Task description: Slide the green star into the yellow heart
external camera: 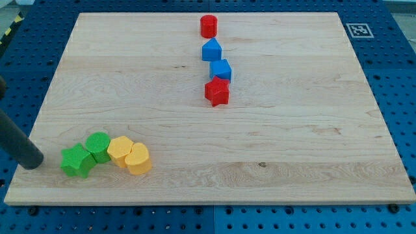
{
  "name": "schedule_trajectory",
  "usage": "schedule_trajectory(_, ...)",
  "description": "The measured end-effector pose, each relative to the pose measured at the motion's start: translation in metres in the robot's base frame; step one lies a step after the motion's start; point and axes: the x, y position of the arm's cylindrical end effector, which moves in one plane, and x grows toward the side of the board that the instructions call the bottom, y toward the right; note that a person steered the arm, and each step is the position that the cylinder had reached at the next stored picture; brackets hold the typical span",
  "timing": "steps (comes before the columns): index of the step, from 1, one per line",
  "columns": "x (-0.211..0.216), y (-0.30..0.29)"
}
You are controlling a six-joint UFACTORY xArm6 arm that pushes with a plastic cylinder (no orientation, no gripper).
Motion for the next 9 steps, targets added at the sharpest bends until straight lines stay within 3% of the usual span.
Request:
schedule_trajectory(3, 0.002, 0.091)
schedule_trajectory(9, -0.001, 0.212)
